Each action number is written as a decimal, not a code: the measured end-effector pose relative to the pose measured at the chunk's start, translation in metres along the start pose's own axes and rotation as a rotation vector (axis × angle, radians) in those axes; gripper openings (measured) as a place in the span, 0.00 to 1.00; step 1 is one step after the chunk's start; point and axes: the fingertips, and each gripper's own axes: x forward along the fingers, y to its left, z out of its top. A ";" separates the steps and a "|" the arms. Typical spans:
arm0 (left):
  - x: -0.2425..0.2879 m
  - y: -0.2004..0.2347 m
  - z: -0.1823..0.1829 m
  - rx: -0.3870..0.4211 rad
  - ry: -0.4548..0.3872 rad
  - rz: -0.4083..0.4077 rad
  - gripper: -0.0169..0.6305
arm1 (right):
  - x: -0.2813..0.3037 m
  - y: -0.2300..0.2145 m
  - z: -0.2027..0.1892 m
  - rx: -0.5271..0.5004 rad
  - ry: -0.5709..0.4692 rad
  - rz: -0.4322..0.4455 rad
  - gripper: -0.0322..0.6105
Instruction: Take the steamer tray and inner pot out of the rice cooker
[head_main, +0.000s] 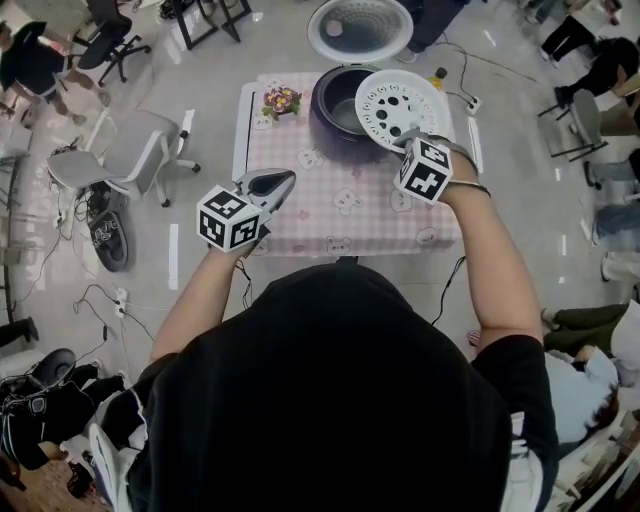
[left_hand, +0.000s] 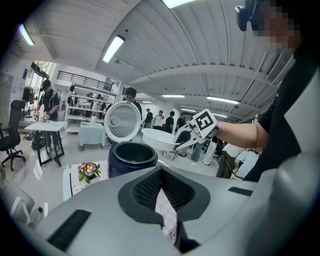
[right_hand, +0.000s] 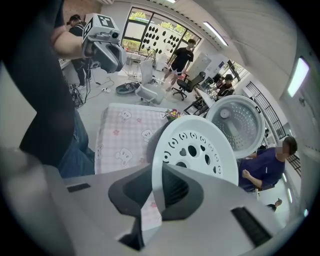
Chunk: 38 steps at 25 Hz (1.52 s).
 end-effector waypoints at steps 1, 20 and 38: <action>0.000 -0.002 0.000 0.003 0.002 -0.005 0.06 | -0.002 0.002 -0.005 0.009 0.007 -0.002 0.10; 0.023 -0.034 -0.006 0.041 0.060 -0.116 0.06 | -0.019 0.056 -0.111 0.209 0.130 -0.007 0.10; 0.056 -0.044 -0.022 0.003 0.123 -0.134 0.06 | 0.038 0.108 -0.183 0.352 0.174 0.077 0.10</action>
